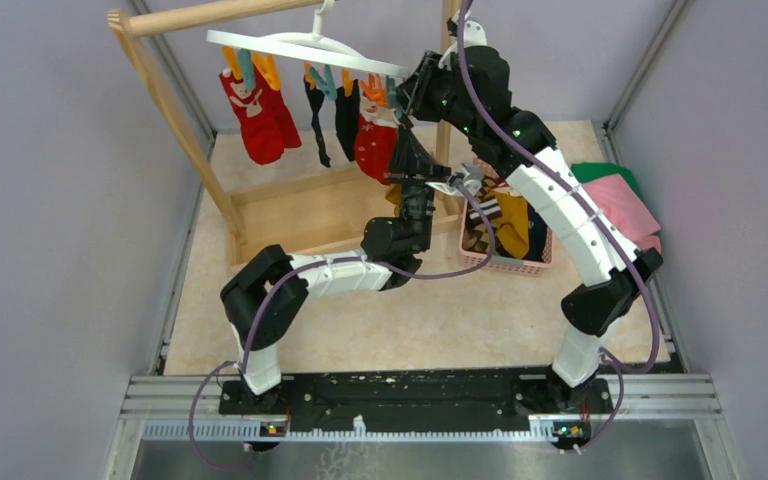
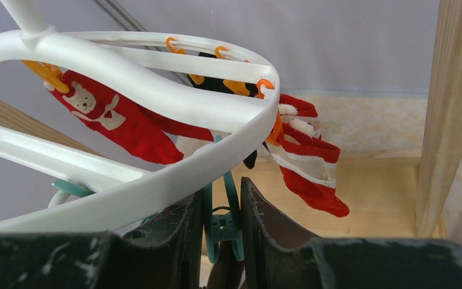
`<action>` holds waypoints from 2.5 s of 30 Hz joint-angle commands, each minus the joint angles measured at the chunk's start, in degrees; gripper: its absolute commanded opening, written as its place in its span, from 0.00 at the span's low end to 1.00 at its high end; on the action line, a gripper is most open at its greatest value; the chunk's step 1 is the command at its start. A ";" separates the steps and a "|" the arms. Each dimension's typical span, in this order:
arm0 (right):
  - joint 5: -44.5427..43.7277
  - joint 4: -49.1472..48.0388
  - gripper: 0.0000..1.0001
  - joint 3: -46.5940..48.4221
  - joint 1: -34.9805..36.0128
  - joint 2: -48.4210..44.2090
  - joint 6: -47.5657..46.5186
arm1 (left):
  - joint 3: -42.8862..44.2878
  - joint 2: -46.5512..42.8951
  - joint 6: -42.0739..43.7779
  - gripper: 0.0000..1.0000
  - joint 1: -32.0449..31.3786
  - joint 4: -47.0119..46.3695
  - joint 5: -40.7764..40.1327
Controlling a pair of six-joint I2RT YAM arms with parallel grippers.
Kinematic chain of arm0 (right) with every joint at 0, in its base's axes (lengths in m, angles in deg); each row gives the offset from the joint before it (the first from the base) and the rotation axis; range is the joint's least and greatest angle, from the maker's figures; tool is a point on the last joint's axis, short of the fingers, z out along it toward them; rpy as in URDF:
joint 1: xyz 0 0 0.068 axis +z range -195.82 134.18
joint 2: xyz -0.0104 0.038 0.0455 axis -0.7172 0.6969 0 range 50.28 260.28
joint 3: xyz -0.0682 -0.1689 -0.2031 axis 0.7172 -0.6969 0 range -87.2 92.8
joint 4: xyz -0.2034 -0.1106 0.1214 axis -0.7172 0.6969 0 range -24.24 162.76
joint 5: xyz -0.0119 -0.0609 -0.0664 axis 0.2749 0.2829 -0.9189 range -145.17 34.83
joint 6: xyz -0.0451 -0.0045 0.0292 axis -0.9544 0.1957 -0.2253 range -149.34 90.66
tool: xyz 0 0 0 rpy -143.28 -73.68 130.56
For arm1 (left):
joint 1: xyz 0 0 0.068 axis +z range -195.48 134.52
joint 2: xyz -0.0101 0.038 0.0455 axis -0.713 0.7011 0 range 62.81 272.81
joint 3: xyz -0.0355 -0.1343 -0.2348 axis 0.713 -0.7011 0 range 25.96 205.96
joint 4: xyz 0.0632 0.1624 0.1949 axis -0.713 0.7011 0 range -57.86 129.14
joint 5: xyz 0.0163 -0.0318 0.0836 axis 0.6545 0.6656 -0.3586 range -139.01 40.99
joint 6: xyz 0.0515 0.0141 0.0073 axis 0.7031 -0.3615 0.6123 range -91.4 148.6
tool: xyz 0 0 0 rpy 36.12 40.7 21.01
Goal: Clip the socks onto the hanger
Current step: Clamp the sock onto the hanger.
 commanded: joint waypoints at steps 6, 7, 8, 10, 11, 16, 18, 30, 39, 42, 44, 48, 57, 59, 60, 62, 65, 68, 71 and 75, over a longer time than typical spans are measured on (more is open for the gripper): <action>0.64 1.02 0.00 1.59 -1.11 0.28 1.58 | 3.60 2.69 0.29 0.00 0.66 -16.22 -1.11; 0.76 1.02 0.00 1.60 -1.18 0.25 1.64 | 3.72 2.90 0.34 0.00 0.75 -16.22 -1.11; 0.75 1.09 0.00 1.54 -1.13 0.32 1.62 | 3.81 2.98 0.33 0.00 0.84 -16.20 -1.18; 0.62 1.11 0.00 1.38 -1.12 0.24 1.62 | 4.08 3.05 0.30 0.00 0.95 -16.22 -1.20; 0.62 1.18 0.00 1.22 -1.11 0.19 1.54 | 4.21 2.99 0.22 0.00 0.94 -16.18 -1.16; 0.09 1.19 0.00 0.87 -1.20 0.26 0.87 | 4.91 2.81 0.28 0.00 1.03 -16.18 -0.81; 0.17 1.24 0.00 0.67 -1.20 0.20 0.93 | 5.12 2.91 0.26 0.00 1.03 -16.17 -0.54; 0.63 1.13 0.00 0.52 -1.20 0.16 0.96 | 7.56 4.76 0.73 0.00 1.12 -16.14 1.25; 0.83 1.02 0.31 0.17 -1.29 -0.17 0.45 | 7.37 4.48 0.47 0.00 1.45 -16.17 0.67; 0.77 1.02 0.42 0.15 -1.30 -0.31 0.07 | 7.16 4.30 0.21 0.00 1.51 -16.19 0.69; 0.76 1.02 0.48 0.19 -1.29 -0.36 -0.15 | 7.00 4.28 -0.03 0.00 1.56 -16.20 0.57; 1.03 1.02 0.52 0.15 -1.32 -0.47 -0.38 | 6.90 4.30 -0.31 0.00 1.58 -16.13 0.48; 1.59 0.81 0.66 -0.73 -1.51 -1.62 -3.47 | 4.59 2.57 -3.69 0.26 1.56 -16.08 -0.68; 2.55 0.59 0.69 -1.37 -1.79 -2.26 -5.26 | 2.55 1.21 -6.26 0.44 1.40 -16.14 -1.46; 3.77 0.51 0.72 -1.70 -2.06 -2.69 -6.43 | 1.21 0.33 -7.48 0.51 1.32 -16.14 -1.77; 6.73 0.26 0.76 -2.68 -2.70 -3.53 -9.05 | -2.04 -1.86 -10.82 0.63 0.86 -16.09 -2.51; 11.94 -0.42 0.82 -5.00 -3.86 -5.55 -13.00 | -8.64 -6.13 -15.34 0.71 -0.66 -15.45 -2.74; 16.63 -1.06 0.85 -7.75 -5.41 -7.90 -16.38 | -15.55 -11.61 -22.73 0.79 -2.29 -9.76 -3.09; 21.26 -1.15 0.88 -10.19 -6.99 -10.40 -19.53 | -22.60 -18.56 -33.96 0.85 -3.07 1.72 -2.19; 30.79 -0.12 0.89 -12.71 -9.90 -13.63 -25.59 | -30.98 -30.31 -48.22 0.92 -3.06 17.85 4.71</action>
